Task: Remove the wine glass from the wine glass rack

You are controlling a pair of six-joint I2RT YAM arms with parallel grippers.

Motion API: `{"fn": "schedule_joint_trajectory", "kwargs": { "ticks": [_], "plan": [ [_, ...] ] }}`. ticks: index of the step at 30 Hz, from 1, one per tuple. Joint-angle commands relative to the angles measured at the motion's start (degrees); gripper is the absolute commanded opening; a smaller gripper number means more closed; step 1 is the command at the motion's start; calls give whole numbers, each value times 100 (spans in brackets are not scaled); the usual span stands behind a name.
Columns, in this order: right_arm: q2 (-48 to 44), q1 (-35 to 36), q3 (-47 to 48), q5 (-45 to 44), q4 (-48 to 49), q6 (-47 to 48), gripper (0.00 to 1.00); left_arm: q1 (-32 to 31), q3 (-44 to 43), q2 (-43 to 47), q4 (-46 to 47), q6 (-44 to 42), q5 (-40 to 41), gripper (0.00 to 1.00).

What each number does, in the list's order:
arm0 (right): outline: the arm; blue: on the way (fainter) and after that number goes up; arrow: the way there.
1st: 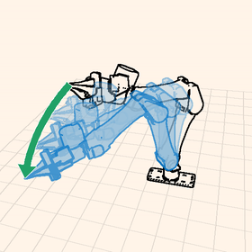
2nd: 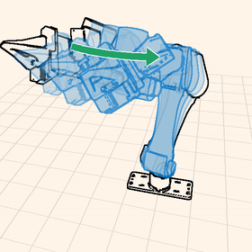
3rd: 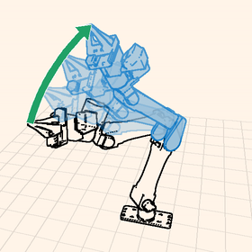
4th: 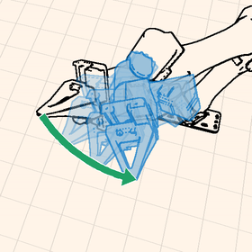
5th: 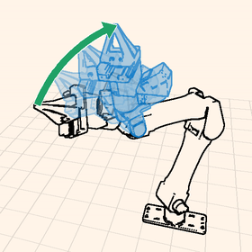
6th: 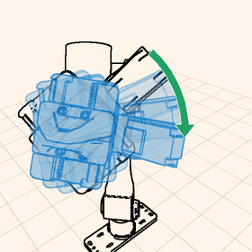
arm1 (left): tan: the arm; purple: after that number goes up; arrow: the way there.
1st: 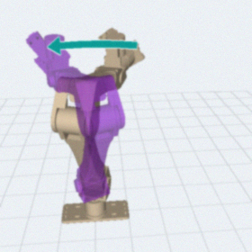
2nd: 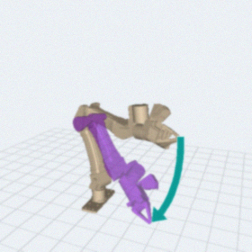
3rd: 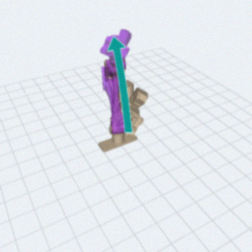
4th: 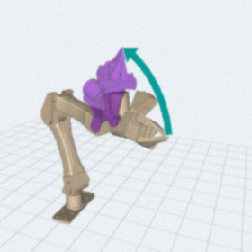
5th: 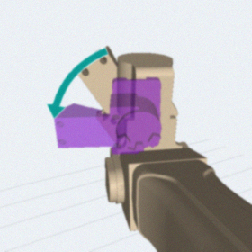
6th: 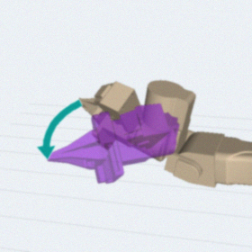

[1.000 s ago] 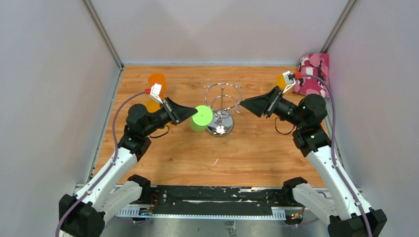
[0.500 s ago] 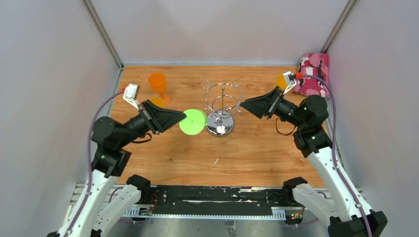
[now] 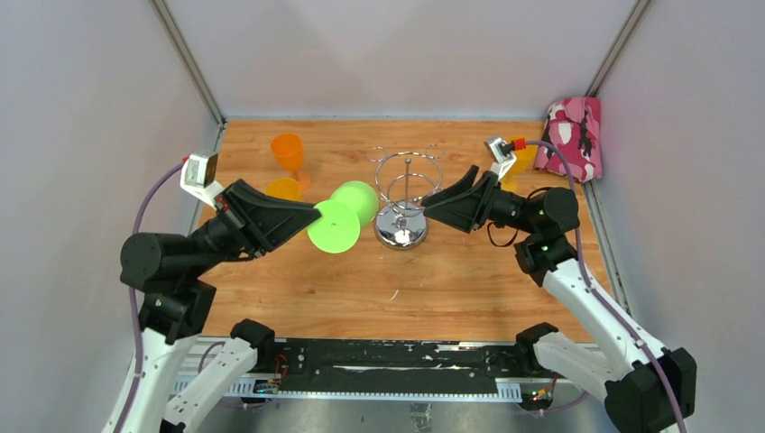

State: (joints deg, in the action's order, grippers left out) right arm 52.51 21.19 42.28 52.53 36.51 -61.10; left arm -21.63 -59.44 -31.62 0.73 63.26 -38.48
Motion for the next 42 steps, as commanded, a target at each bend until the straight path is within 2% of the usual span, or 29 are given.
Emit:
{"fn": "schedule_joint_trajectory", "kwargs": {
  "ticks": [1,5,9,13,15,17,25,33,42],
  "plan": [
    [172,539,-1,614,2358,-1068,70,-38,74,-411,1337,499,-390,0],
    [399,695,0,688,3089,-1359,70,-41,-133,-580,2240,621,-512,0],
    [853,787,-139,617,4257,-1913,69,-37,-105,-786,3619,1283,-655,0],
    [1376,788,-114,512,5362,-2489,69,-40,244,-1052,5416,2412,-601,0],
    [1505,789,-26,504,5478,-2528,68,-33,409,-1236,6325,3110,-509,0],
    [1519,790,72,506,5485,-2449,67,-34,558,-1362,6774,3371,-468,0],
    [1271,788,347,453,5469,-2187,67,-36,902,-1398,7272,3499,-415,0],
    [1398,788,590,426,5469,-2168,66,-36,1093,-1358,7254,3535,-421,0],
    [1574,889,939,415,5489,-2217,66,-35,1622,-1557,7842,3811,-312,0]
  ]
}}
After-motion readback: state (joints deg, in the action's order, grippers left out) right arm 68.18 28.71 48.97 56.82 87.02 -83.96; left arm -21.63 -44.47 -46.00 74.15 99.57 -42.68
